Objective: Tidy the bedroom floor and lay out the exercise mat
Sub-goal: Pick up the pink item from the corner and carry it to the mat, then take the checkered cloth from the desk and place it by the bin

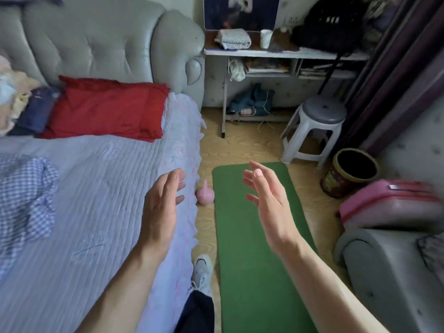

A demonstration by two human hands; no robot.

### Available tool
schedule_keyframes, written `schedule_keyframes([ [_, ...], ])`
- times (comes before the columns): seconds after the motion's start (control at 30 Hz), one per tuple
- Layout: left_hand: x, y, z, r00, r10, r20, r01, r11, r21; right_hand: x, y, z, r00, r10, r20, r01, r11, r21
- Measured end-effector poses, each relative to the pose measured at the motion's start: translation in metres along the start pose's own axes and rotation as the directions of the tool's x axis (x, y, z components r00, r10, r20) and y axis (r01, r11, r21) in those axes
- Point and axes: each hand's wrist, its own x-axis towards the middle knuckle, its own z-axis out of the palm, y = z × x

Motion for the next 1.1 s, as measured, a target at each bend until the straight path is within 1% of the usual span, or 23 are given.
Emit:
schedule_keyframes([
  [0.17,-0.129,0.075,-0.02,0.999,0.041,0.035,-0.04,0.999,-0.025,-0.123,-0.076,-0.031,0.999,-0.036,0.011,0.036,0.999,0.011],
  [0.23,-0.165,0.099,-0.029,0.998,0.057,0.026,-0.056,0.997,-0.045,-0.159,-0.097,-0.036,0.999,-0.03,0.023,0.029,0.999,0.017],
  [0.37,-0.215,0.135,-0.054,0.999,0.046,-0.008,-0.046,0.995,-0.086,-0.219,-0.134,-0.036,0.999,-0.028,0.043,0.027,0.999,0.029],
  [0.5,-0.24,0.146,-0.07,0.999,0.042,-0.02,-0.044,0.991,-0.13,-0.257,-0.152,-0.029,0.995,-0.094,0.038,0.094,0.996,-0.003],
  [0.57,-0.25,0.147,-0.079,0.996,0.088,0.007,-0.086,0.988,-0.132,-0.272,-0.154,-0.025,0.992,-0.124,0.004,0.124,0.992,0.0],
  [0.63,-0.265,0.147,-0.089,0.99,0.141,0.008,-0.138,0.98,-0.143,-0.289,-0.157,-0.023,0.988,-0.153,0.01,0.153,0.988,-0.002],
  [0.77,-0.299,0.155,-0.109,0.985,0.171,0.021,-0.165,0.971,-0.171,-0.33,-0.166,-0.03,0.981,-0.195,0.016,0.195,0.981,0.015],
  [0.97,-0.38,0.174,-0.119,0.981,0.181,0.069,-0.17,0.975,-0.143,-0.411,-0.184,-0.063,0.967,-0.256,-0.003,0.255,0.965,0.052],
  [1.1,-0.456,0.174,-0.116,0.978,0.198,0.059,-0.191,0.975,-0.116,-0.48,-0.18,-0.099,0.953,-0.301,-0.008,0.3,0.947,0.113],
])
